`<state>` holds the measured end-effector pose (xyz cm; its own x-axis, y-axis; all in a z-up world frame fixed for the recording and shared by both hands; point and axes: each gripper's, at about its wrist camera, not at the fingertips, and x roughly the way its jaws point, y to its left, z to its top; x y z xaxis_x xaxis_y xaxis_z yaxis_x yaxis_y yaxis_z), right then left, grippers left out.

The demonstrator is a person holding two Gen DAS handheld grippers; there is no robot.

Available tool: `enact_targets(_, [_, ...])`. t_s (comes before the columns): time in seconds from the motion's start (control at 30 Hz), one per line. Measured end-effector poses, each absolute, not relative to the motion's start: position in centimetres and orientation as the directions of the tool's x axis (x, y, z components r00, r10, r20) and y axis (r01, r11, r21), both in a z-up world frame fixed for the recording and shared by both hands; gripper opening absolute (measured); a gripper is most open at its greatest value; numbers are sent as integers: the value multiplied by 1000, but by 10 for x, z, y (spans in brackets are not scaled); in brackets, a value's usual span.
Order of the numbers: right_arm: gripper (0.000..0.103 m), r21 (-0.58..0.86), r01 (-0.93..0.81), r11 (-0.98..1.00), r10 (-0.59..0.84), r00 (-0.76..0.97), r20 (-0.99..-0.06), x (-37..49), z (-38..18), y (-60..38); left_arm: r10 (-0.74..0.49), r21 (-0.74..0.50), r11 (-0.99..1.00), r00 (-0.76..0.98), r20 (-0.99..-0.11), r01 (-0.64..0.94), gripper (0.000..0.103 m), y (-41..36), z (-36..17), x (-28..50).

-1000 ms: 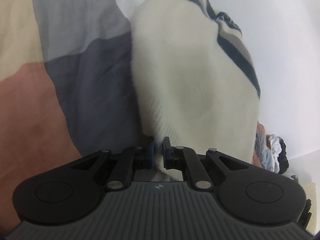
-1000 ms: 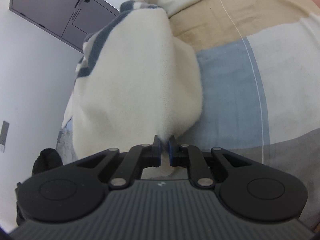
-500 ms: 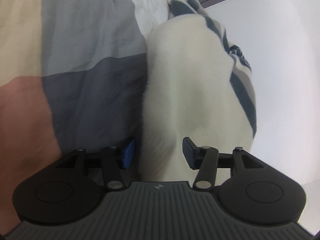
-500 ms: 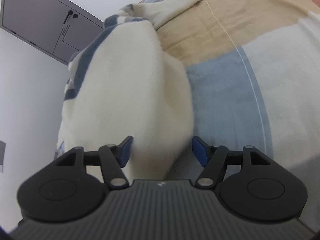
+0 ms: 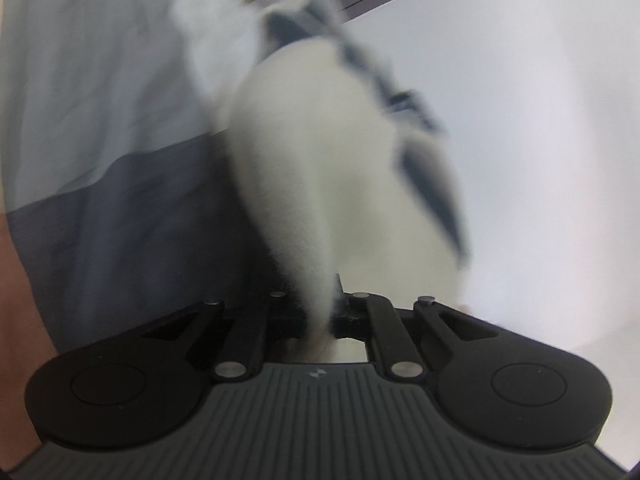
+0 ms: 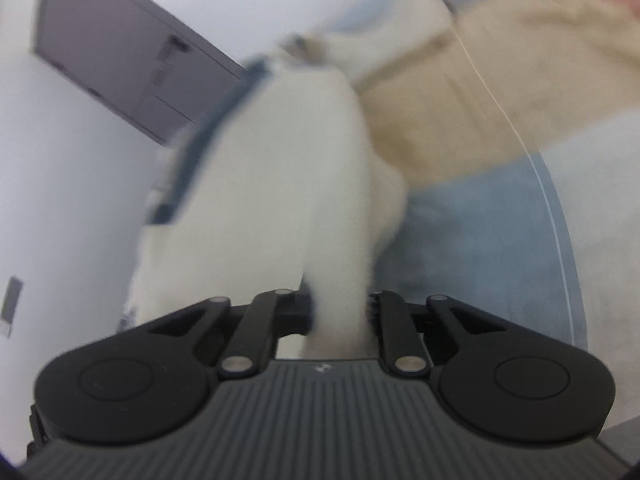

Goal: Fold large clothes
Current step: 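Raise the gripped blanket corners high with both grippers, shaking it out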

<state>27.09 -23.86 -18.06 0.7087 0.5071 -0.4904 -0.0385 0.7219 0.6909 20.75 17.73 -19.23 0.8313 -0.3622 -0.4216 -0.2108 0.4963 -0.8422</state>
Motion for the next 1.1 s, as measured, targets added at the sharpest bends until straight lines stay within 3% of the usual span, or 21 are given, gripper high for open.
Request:
enact_targets(0.3, [14,753,-286,593,589,791,-164,203,-77,-264,-404,-885,451,910,-89,113,9,170,-95,166])
enact_targets(0.4, [14,756,-333,564,603,792,-101,186,-35,-271,-412,-880,429,911,9,203,9,170,-56,156])
enact_targets(1.1, [14,521,-649,554,646,730,222,125,248,-266,-355,-661,580,878,320,476,9,181,243,117])
